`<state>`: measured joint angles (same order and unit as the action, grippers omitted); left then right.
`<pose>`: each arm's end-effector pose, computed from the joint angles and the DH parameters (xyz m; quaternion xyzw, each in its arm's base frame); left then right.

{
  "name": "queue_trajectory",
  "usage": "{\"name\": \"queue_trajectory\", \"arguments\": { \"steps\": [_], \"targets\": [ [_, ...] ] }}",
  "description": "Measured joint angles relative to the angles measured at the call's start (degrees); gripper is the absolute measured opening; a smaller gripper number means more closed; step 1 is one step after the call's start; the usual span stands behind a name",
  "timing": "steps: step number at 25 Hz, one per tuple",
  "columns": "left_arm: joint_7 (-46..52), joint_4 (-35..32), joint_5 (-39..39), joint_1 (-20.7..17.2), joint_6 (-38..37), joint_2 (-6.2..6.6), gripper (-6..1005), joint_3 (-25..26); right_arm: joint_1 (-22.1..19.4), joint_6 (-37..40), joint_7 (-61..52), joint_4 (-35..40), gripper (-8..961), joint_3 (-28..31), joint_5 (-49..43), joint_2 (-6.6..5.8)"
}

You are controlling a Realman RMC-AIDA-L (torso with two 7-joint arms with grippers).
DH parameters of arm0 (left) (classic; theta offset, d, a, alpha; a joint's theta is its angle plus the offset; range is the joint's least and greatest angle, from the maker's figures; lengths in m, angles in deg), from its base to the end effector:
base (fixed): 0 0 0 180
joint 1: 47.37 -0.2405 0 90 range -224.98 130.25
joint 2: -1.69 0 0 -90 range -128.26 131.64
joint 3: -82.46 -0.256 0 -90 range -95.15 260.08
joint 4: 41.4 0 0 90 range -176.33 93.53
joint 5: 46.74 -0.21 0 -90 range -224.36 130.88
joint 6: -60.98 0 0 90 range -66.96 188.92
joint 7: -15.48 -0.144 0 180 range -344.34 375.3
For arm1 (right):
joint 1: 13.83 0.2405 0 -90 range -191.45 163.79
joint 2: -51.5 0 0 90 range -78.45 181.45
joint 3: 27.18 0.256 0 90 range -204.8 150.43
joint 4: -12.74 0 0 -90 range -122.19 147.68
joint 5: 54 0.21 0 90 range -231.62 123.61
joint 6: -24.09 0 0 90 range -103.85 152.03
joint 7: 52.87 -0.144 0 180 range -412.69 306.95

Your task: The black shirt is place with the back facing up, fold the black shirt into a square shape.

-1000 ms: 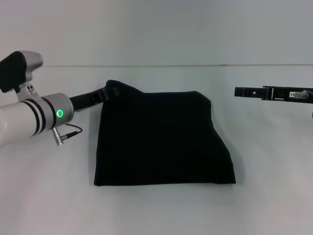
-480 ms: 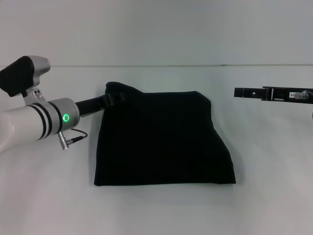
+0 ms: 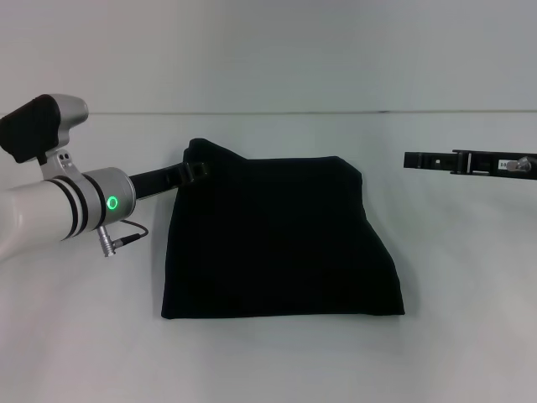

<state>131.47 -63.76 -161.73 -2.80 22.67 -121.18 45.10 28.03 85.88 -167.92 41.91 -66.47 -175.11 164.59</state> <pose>-0.2659 0.4272 -0.0508 -0.7201 -0.5742 -0.2246 0.3181 0.2720 0.4232 0.0248 -0.8187 0.4831 0.1847 0.2493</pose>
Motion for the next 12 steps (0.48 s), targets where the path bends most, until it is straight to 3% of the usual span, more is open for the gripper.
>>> {"name": "queue_trajectory", "arguments": {
  "steps": [12],
  "targets": [
    [-0.05, 0.17, -0.15, 0.52, 0.1, 0.19, 62, -0.07, 0.25, -0.42, 0.0, 0.13, 927, 0.0, 0.0, 0.12]
  ]
}}
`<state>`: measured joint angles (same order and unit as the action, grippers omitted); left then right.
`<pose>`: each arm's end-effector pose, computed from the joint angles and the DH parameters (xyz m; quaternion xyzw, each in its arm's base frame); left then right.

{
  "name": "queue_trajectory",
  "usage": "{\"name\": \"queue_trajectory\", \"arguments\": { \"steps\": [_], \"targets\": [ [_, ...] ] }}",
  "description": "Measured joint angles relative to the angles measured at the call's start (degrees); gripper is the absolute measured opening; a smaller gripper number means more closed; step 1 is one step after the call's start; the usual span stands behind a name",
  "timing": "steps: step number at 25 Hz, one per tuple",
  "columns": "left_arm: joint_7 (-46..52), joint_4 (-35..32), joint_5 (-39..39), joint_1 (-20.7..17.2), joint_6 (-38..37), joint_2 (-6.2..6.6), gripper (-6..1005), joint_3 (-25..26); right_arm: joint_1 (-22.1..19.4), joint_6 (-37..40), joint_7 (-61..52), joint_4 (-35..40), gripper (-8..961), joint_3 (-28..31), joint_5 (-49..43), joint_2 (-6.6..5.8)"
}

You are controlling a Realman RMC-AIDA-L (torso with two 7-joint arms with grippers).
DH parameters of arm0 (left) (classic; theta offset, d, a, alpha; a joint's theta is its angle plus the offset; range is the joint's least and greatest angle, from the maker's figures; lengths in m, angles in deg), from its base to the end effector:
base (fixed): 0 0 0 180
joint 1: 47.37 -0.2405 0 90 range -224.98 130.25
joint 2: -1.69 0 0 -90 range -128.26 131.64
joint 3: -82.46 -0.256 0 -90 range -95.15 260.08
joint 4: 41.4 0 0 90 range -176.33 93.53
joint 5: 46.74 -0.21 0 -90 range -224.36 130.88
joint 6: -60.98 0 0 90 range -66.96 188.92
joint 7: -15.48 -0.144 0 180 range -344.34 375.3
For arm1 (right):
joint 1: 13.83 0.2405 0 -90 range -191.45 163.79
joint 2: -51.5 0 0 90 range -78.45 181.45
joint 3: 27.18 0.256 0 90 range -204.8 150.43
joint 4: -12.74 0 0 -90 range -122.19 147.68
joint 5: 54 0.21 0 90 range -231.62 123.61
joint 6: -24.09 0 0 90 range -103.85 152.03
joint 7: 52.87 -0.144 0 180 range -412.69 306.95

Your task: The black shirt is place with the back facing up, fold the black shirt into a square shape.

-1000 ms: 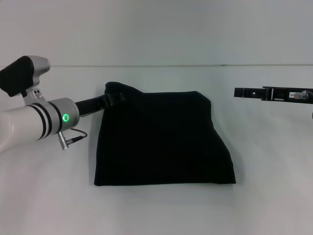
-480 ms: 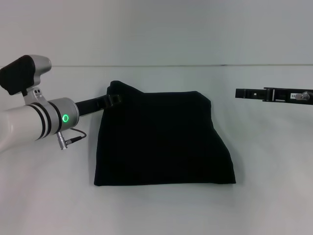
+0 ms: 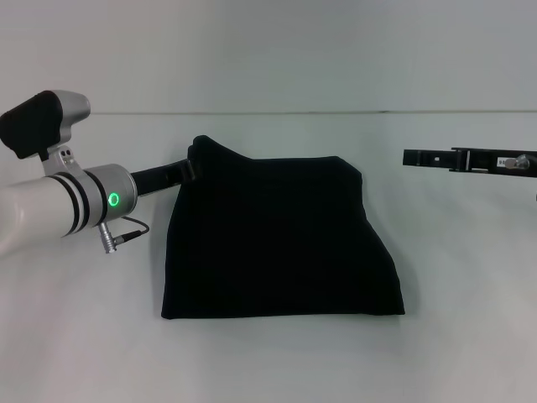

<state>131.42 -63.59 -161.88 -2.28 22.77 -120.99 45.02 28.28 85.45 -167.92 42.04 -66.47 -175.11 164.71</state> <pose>-0.2633 0.4297 -0.0501 -0.7235 -0.5703 -0.2235 0.3185 0.2703 0.4251 0.0248 -0.8189 0.4810 0.1854 0.2523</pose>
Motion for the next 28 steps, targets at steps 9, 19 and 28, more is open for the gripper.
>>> {"name": "queue_trajectory", "arguments": {
  "steps": [9, 19, 28],
  "targets": [
    [0.18, 0.13, 0.0, 1.96, -0.11, 0.77, 15, -0.06, 0.16, -0.12, 0.0, 0.16, 927, 0.0, 0.21, 0.1],
    [0.16, 0.26, -0.49, 3.16, 0.11, 1.29, 33, -0.29, 0.25, -0.03, 0.0, 0.14, 928, 0.0, 0.22, 0.18],
    [0.11, 0.15, -0.18, 2.62, 0.86, 0.93, 49, -0.13, 0.37, 0.52, 0.0, 0.13, 928, 0.0, 0.03, 0.16]
  ]
}}
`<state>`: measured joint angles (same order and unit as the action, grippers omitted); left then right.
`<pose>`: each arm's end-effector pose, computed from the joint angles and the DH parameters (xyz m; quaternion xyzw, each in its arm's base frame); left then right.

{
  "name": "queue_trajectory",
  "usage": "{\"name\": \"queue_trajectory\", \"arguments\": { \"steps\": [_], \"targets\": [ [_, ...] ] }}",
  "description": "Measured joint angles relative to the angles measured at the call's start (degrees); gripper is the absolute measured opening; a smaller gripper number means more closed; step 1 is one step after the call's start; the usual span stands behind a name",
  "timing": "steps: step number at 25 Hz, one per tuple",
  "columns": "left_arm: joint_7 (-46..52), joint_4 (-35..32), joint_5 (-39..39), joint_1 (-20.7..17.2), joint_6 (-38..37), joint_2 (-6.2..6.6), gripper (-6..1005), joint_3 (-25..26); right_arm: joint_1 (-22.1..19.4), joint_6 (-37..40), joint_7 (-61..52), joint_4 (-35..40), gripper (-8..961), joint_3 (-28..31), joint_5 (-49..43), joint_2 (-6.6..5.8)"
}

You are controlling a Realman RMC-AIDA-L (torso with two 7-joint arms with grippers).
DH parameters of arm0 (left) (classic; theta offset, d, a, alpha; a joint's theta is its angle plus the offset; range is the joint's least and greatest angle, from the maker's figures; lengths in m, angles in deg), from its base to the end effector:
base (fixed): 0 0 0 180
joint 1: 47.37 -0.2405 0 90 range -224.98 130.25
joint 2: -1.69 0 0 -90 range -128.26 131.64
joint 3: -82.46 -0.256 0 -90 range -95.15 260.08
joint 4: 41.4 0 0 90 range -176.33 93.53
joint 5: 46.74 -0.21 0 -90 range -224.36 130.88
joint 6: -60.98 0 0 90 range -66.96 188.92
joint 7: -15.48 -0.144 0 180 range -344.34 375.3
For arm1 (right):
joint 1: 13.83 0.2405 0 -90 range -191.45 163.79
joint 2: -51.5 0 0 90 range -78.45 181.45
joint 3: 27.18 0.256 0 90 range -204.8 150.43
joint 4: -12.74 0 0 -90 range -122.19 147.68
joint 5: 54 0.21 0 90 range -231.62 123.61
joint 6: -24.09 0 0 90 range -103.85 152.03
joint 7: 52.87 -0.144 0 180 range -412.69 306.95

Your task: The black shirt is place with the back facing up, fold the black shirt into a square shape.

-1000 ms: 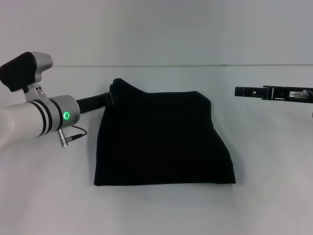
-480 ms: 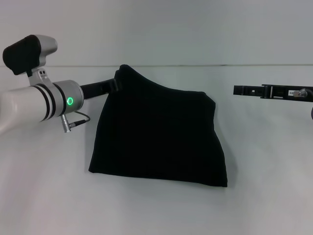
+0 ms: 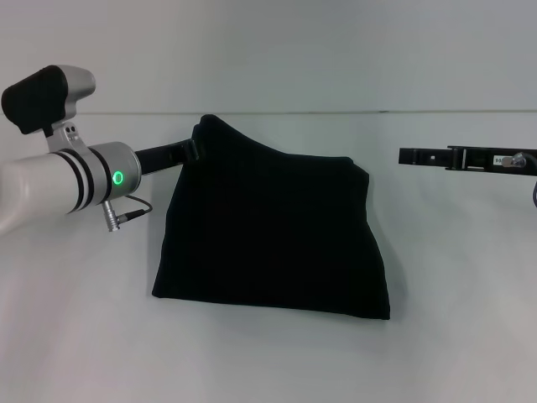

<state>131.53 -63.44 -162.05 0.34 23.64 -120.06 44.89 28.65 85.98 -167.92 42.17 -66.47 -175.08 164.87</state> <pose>-0.2484 0.4451 -0.0421 -0.7334 -0.5515 -0.2266 0.3264 0.2660 0.4259 0.0234 -0.8220 0.4778 0.1874 0.2468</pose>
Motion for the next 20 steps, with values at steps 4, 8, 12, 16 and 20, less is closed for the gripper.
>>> {"name": "queue_trajectory", "arguments": {
  "steps": [4, 8, 12, 16, 20],
  "targets": [
    [0.15, -0.02, 0.04, -0.03, 0.57, -0.06, 56, -0.02, 0.06, 0.24, 0.0, -0.07, 927, -0.39, -0.03, -0.01],
    [0.32, -0.47, 0.07, -0.17, 0.72, -0.05, 153, 0.37, -0.23, 1.32, 0.0, -0.14, 928, -0.6, -0.03, -0.34],
    [0.42, -2.23, 0.09, -1.15, -0.02, 0.21, 251, 0.72, -0.45, 2.8, -0.1, -0.07, 926, -0.62, -0.01, -0.81],
    [0.53, -7.15, 0.39, -3.89, -5.65, -0.05, 415, 0.75, -0.47, 3.19, -0.1, -0.06, 924, -0.61, -0.04, -1.17],
    [0.32, -13.88, 2.55, -7.51, -17.72, -0.01, 594, 1.3, -0.54, 3.15, 0.99, 0.13, 922, -0.11, 0.3, -1.19]
  ]
}}
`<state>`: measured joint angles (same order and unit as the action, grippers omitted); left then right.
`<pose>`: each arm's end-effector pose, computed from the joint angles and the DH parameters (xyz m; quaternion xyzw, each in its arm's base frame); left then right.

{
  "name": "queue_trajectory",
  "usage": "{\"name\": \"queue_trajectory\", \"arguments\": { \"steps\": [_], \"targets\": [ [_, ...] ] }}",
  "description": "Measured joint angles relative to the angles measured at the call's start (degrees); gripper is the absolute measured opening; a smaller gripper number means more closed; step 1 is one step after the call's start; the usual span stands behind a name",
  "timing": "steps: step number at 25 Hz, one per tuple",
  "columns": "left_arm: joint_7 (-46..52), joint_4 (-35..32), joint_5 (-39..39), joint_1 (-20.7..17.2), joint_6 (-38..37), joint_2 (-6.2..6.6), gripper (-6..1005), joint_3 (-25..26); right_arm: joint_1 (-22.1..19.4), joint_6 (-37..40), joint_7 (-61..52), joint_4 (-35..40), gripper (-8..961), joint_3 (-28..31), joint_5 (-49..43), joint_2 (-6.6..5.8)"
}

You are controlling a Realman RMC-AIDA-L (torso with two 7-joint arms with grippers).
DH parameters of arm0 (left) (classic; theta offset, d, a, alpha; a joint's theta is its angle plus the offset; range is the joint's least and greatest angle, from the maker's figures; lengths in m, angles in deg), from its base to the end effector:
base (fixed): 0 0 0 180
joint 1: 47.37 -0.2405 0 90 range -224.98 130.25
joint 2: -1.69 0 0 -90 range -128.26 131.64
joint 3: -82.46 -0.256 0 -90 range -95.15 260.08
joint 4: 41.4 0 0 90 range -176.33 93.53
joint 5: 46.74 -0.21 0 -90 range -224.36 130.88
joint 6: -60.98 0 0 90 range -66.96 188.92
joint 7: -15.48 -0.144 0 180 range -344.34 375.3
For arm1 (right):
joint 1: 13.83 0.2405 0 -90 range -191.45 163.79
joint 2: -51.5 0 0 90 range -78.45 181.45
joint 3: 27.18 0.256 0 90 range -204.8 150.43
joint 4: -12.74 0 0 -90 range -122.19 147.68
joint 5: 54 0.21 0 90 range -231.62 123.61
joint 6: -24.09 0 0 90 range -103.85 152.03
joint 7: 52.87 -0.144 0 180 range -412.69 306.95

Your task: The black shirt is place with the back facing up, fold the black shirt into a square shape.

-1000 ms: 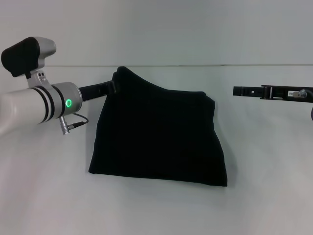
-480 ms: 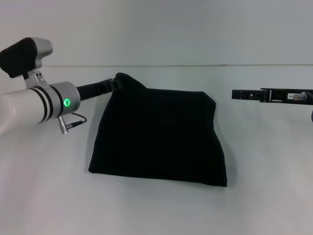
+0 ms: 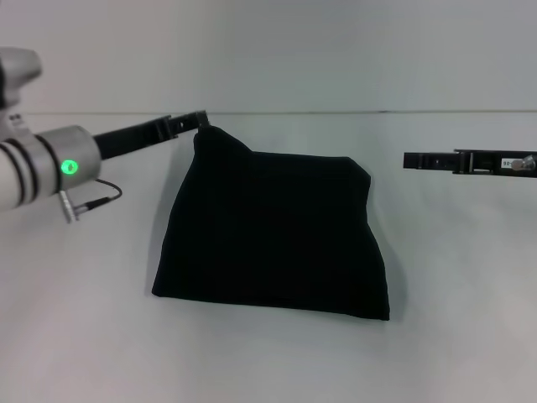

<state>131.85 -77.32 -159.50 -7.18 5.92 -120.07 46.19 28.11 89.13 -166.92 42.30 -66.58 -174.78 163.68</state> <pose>-0.2472 0.4280 0.0045 -0.7557 -0.5127 -0.2942 0.2819 0.2677 0.4215 0.0306 -0.8317 0.4685 0.1855 0.2330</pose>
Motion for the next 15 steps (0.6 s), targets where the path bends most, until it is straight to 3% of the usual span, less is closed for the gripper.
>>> {"name": "queue_trajectory", "arguments": {
  "steps": [4, 9, 15],
  "targets": [
    [-1.68, -5.53, 2.79, -2.66, -10.24, -0.13, 753, 2.99, 0.09, 0.33, 3.27, 0.09, 920, 0.21, 1.97, 0.18],
    [-8.33, -5.98, 4.33, -3.54, -20.54, 0.47, 911, 9.56, 0.31, 2.65, 11.74, 0.09, 917, 0.21, 6.98, 1.05],
    [-18.99, -6.05, 4.35, -5.23, -27.63, 0.7, 905, 11.2, -0.62, 7.61, 25.85, 0.09, 915, 0.19, 13.67, 2.54]
  ]
}}
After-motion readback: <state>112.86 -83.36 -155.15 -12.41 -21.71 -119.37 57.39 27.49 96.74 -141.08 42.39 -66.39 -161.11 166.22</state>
